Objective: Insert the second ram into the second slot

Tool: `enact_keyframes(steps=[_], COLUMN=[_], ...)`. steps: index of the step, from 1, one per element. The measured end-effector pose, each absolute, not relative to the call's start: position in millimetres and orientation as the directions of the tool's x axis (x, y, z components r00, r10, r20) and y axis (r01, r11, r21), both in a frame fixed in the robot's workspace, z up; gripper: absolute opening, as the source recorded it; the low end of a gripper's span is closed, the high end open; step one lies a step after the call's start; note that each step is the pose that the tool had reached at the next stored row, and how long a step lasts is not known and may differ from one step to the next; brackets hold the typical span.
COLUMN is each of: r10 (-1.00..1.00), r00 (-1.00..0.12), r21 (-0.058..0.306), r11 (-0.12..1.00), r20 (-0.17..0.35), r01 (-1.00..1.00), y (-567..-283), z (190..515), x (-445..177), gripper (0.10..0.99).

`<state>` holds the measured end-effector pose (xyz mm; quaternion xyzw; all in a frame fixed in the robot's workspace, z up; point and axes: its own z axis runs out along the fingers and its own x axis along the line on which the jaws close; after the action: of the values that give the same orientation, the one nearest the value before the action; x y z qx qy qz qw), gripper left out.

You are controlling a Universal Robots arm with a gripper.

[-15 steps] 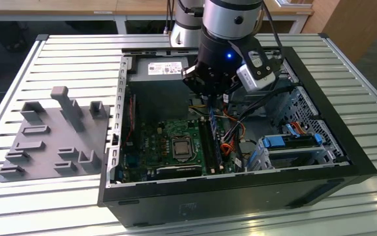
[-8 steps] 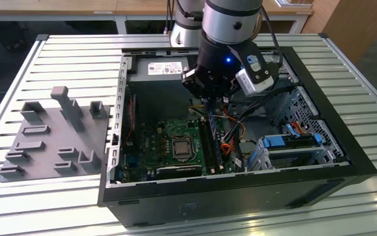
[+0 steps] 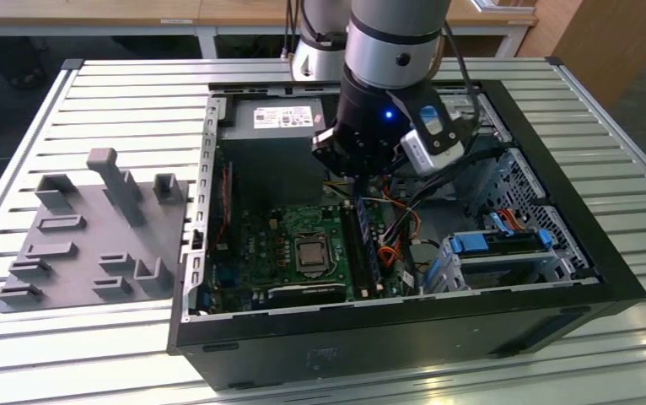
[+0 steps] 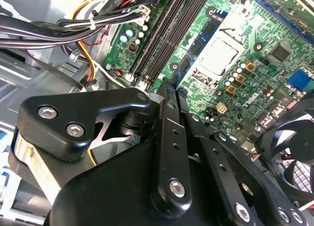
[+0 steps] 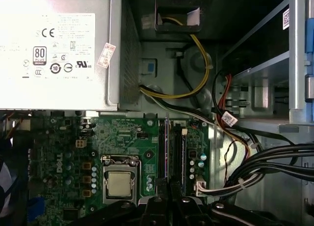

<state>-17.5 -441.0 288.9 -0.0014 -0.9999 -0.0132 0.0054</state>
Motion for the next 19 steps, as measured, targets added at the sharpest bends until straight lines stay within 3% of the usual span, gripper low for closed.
enact_keyframes(steps=[19], r10=[0.002], r00=[-1.000], r21=[0.026], r11=[1.000], r20=[0.011], r01=[0.003], y=[-443.5], z=[268.5], x=[-17.5], gripper=[0.137])
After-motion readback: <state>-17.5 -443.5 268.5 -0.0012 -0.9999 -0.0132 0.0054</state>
